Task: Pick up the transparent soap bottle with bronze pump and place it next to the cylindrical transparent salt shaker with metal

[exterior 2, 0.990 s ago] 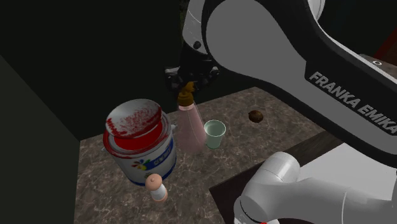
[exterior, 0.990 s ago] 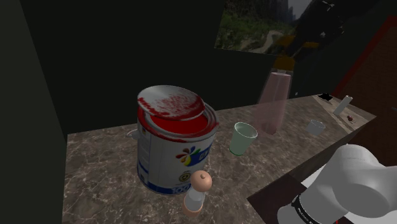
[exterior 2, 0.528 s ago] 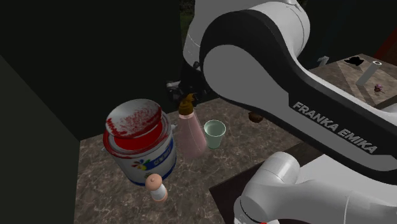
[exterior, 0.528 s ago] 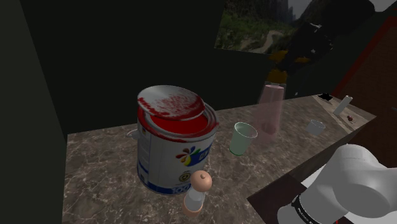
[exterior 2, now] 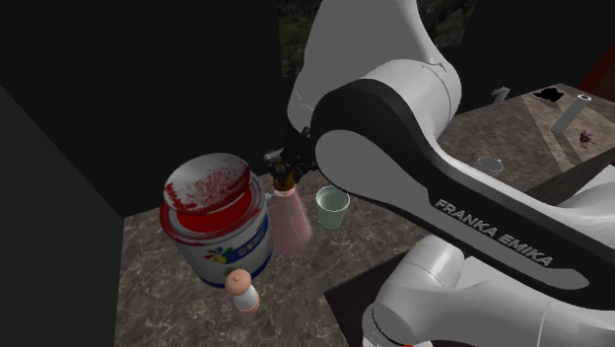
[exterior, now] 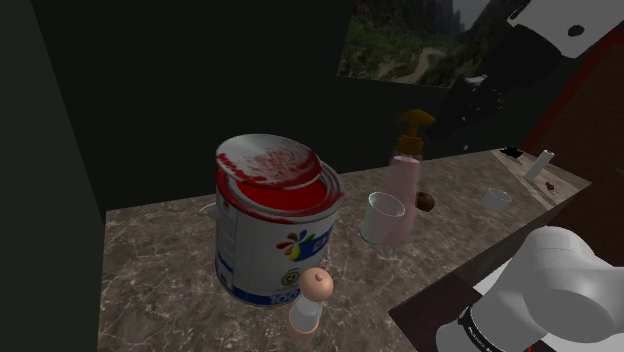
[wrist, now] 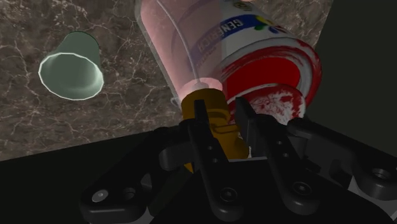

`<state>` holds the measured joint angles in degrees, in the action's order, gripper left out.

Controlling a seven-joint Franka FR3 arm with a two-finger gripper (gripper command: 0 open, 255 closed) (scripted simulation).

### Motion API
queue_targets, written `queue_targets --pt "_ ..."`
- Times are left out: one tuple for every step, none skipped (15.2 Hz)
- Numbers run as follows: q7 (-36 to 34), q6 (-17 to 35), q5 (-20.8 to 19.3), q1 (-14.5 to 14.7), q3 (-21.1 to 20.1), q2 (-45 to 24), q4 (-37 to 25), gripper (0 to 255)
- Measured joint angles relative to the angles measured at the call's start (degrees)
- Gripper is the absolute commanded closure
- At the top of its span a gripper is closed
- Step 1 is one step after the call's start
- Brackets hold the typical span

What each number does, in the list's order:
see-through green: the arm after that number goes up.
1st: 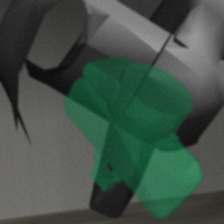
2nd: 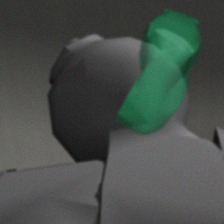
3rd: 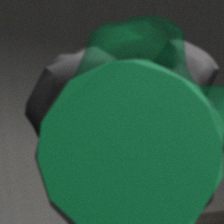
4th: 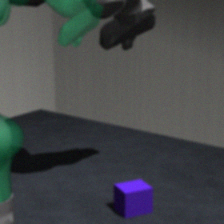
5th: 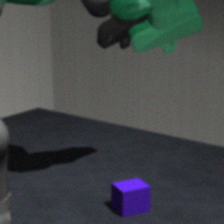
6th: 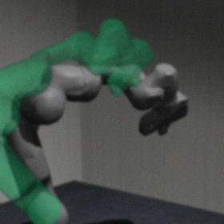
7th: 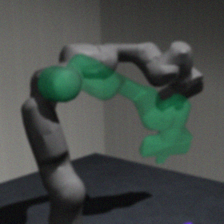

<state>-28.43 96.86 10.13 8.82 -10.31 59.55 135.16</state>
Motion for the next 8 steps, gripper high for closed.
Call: queue_targets --pt "0.1 0.7 0.1 0.1 -0.1 0.4 1.1 255" --pt "0.0 1.2 0.2 0.1 -0.2 0.7 1.9 255" --pt "0.1 1.8 0.3 0.2 -0.3 1.1 2.9 255" --pt "0.0 2.4 0.5 0.3 -0.5 1.4 3.8 255" --pt "0.1 2.9 0.6 0.4 -0.6 1.9 4.8 255" --pt "0.0 3.5 0.7 0.4 -0.7 2.2 5.7 255" --pt "0.1 4.0 0.8 0.5 -0.7 2.6 6.6 255" --pt "0.1 4.6 0.9 0.6 -0.8 3.1 7.6 255"
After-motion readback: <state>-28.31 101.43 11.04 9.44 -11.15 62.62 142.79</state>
